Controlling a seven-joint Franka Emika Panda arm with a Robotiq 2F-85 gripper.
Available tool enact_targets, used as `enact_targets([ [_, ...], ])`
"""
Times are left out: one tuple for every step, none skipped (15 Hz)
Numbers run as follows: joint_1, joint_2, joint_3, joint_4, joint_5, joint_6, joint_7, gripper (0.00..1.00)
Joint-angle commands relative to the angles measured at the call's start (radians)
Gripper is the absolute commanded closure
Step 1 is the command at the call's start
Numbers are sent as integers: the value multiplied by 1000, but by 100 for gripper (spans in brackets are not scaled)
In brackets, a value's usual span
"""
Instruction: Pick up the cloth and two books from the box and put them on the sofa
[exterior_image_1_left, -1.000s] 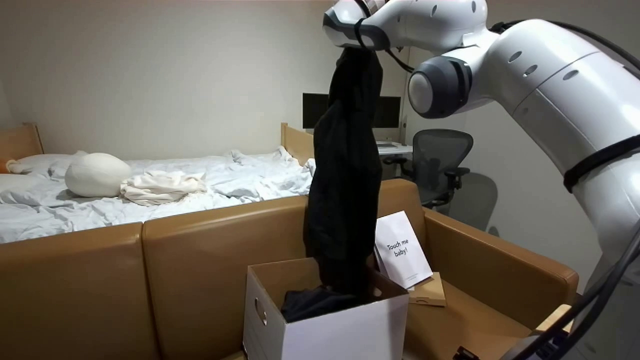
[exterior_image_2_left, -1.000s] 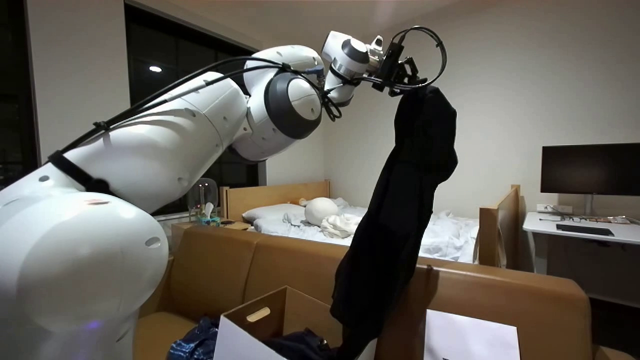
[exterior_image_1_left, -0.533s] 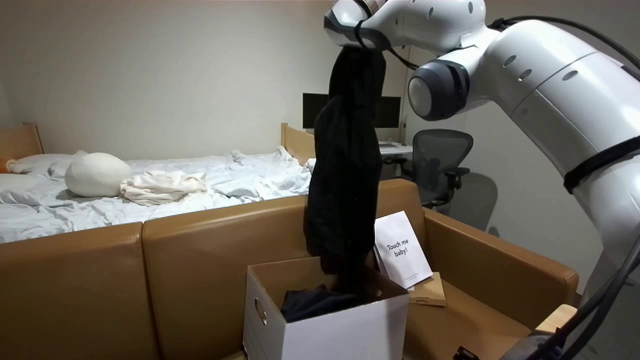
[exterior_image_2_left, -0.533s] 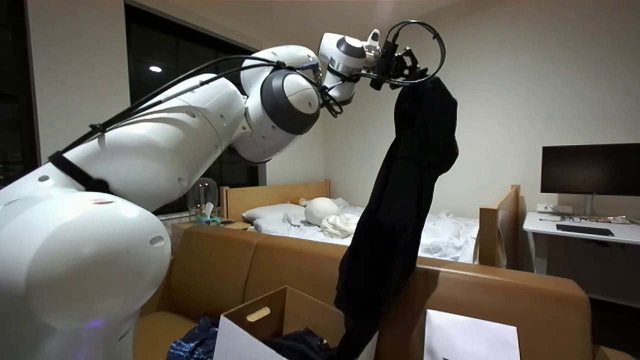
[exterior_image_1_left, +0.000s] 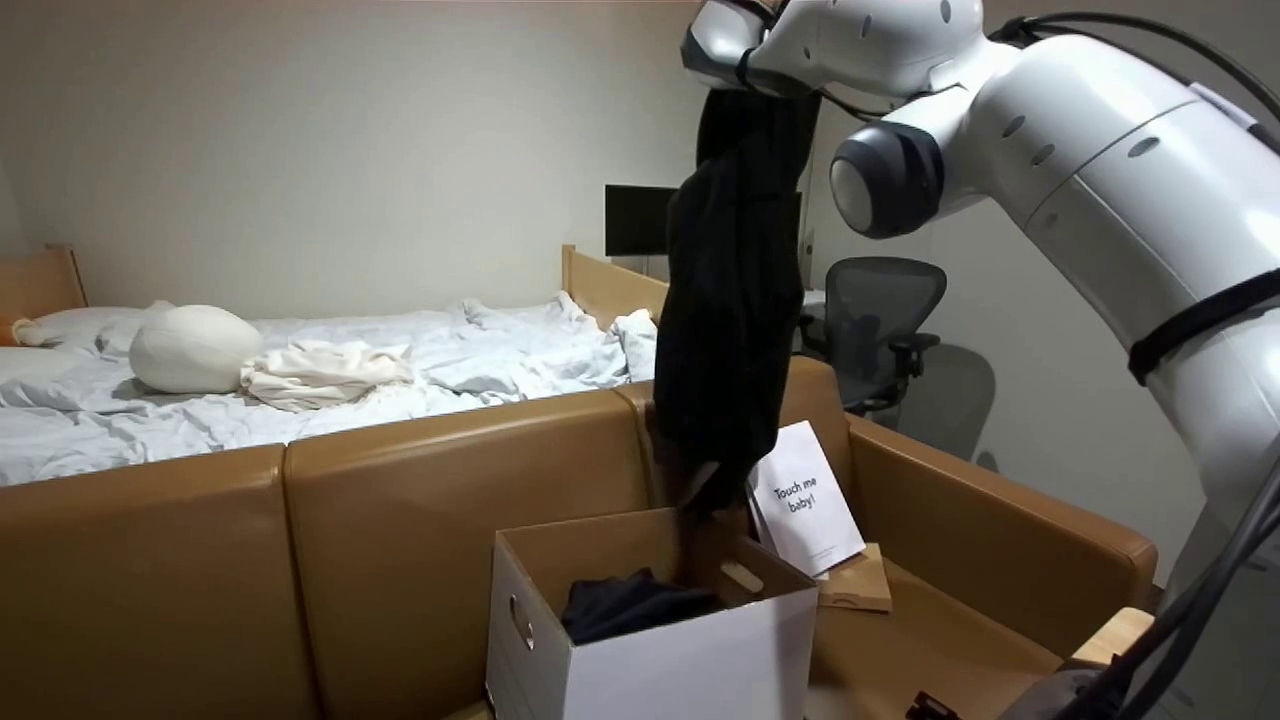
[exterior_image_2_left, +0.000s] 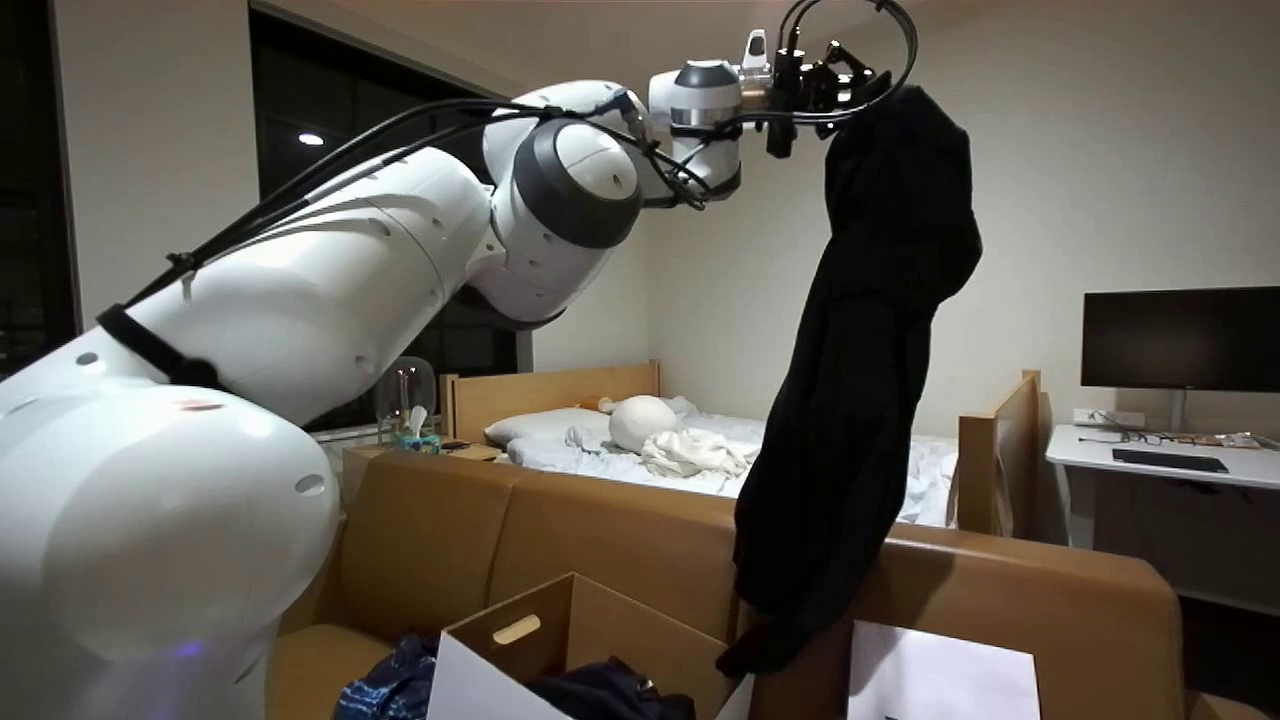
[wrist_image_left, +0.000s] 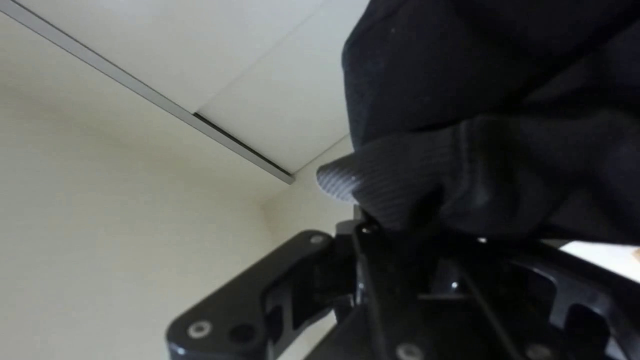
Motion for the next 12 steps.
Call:
enact_targets([
  [-3, -7, -75, 0, -128, -40, 113, 96],
  [-2, -4, -93, -1, -160, -56, 141, 96],
  [-1, -3, -107, -1, -188, -79, 172, 96],
  [1, -1, -118, -1, -215, -108, 204, 96],
  [0, 1, -126, -2, -241, -128, 219, 96],
  [-3, 3, -126, -2, -260, -145, 218, 96],
  [-5, 5, -127, -2, -278, -157, 221, 96],
  [-9, 6, -122, -2, -292, -157, 209, 96],
  [-12, 4, -114, -2, -304, -155, 194, 96],
  [-15, 3, -112, -3, -316, -145, 191, 96],
  [-19, 1, -110, -3, -329, -140, 189, 96],
  [-22, -2, -111, -3, -342, -140, 191, 96],
])
